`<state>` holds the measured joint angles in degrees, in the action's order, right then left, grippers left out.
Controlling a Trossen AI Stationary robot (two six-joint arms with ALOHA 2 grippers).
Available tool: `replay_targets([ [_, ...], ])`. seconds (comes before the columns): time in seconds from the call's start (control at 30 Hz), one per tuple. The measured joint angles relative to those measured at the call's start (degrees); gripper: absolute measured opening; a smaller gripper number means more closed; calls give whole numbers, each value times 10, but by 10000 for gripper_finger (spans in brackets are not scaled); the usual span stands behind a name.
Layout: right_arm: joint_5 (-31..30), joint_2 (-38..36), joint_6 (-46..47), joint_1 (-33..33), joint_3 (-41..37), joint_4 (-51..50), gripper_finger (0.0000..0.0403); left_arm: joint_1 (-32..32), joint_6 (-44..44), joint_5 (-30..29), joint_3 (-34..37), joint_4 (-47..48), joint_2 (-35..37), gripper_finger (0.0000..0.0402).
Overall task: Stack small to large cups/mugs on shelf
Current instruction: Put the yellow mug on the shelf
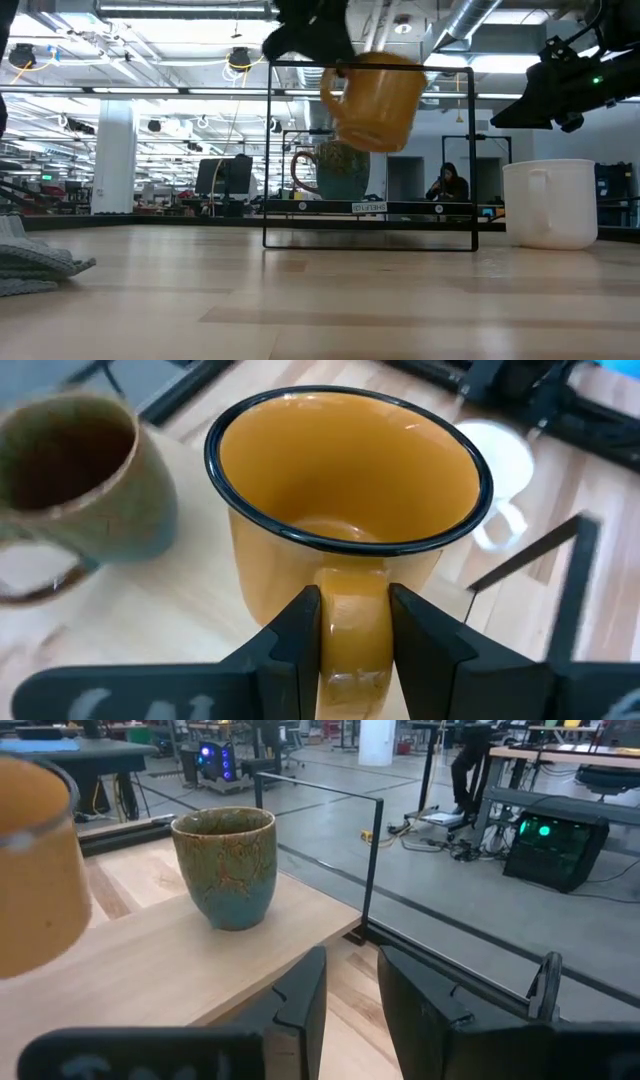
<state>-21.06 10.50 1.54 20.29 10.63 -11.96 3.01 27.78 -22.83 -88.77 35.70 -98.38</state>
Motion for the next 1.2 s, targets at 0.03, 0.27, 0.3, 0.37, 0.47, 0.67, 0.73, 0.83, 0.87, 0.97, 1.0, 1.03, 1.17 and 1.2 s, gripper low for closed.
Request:
replay_targets([
  [0.03, 0, 0, 0, 0, 0, 0, 118, -3, 1, 7, 18, -14, 8, 83],
  [0.27, 0, 0, 0, 0, 0, 3, 118, -20, -18, 39, 105, -115, 38, 83],
  [0.3, 0, 0, 0, 0, 0, 5, 118, -23, -19, 46, 112, -126, 38, 83],
  [0.37, 0, 0, 0, 0, 0, 5, 118, -30, -21, 52, 128, -140, 38, 83],
  [0.47, 0, 0, 0, 0, 0, 5, 118, -41, -34, 62, 149, -160, 38, 83],
  [0.67, 0, 0, 0, 0, 0, 5, 118, -64, -42, 111, 202, -247, 51, 83],
  [0.73, 0, 0, 0, 1, 0, 5, 118, -68, -43, 113, 216, -256, 62, 83],
  [0.83, 0, 0, 0, 1, 0, 8, 118, -73, -52, 114, 233, -263, 73, 83],
  [0.87, 0, 0, 0, 1, 0, 10, 118, -75, -55, 113, 239, -265, 75, 83],
  [0.97, 0, 0, 0, 1, 0, 13, 118, -83, -55, 118, 255, -270, 78, 83],
  [1.0, 0, 0, 0, 1, 0, 17, 118, -86, -60, 122, 258, -273, 77, 83],
  [1.03, 0, 0, 0, 1, 0, 20, 118, -89, -61, 127, 263, -280, 77, 83],
  [1.17, 0, 0, 0, 1, 0, 26, 118, -105, -67, 153, 291, -343, 77, 83],
  [1.2, 0, 0, 0, 1, 0, 26, 118, -110, -67, 160, 295, -347, 78, 83],
])
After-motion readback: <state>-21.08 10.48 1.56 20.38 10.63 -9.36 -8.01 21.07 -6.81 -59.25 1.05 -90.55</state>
